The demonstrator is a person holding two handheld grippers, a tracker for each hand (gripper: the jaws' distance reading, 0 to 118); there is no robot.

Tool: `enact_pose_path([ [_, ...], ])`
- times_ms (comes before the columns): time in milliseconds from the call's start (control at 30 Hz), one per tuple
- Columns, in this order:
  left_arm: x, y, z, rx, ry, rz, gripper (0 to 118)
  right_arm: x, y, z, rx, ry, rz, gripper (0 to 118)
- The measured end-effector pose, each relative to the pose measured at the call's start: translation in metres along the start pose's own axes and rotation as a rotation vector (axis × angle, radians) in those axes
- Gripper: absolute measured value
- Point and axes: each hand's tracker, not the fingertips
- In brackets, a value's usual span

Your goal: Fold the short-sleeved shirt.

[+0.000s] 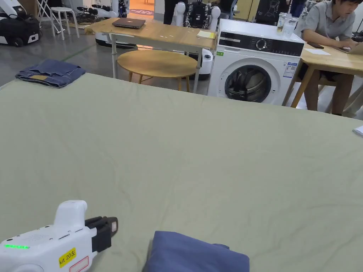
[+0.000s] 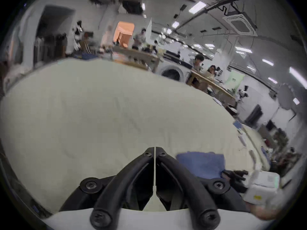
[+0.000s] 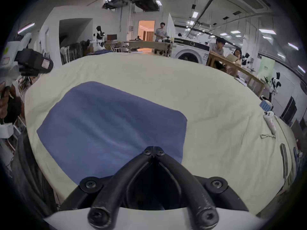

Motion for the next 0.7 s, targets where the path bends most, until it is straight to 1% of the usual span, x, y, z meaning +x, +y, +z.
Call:
enact_pose_path([
  [33,-0.005,0.0,-0.003,-0.051,-0.054,0.027,1,0.001,0.0,-0.001,0.0,0.002,-0.008,0],
  [67,-0.009,0.0,-0.007,-0.106,-0.11,0.047,4,0.003,0.001,-0.002,-0.002,0.004,-0.016,0],
  [100,-0.011,0.0,-0.009,-0.133,-0.145,0.071,11,0.004,0.001,-0.002,-0.001,0.004,-0.024,0],
  [167,-0.021,0.0,-0.015,-0.211,-0.221,0.121,32,0.008,0.002,-0.004,-0.005,0.009,-0.044,0],
  [200,-0.026,0.0,-0.017,-0.229,-0.252,0.145,47,0.009,0.001,-0.005,-0.003,0.012,-0.054,0],
  [233,-0.03,-0.001,-0.019,-0.246,-0.272,0.169,53,0.01,0.0,-0.005,-0.002,0.014,-0.063,0],
  [300,-0.036,-0.001,-0.025,-0.303,-0.308,0.204,55,0.011,-0.002,-0.005,-0.002,0.018,-0.071,0],
  [367,-0.039,-0.004,-0.031,-0.341,-0.393,0.214,55,0.011,-0.002,-0.005,0.0,0.019,-0.074,0],
  [433,-0.042,-0.006,-0.039,-0.361,-0.434,0.239,60,0.011,-0.001,-0.004,-0.002,0.021,-0.075,0],
  [500,-0.041,-0.008,-0.049,-0.379,-0.447,0.253,66,0.012,-0.001,-0.004,-0.003,0.025,-0.083,0],
  [700,-0.038,-0.013,-0.076,-0.407,-0.451,0.264,66,0.014,0.0,-0.003,-0.007,0.033,-0.096,0],
])
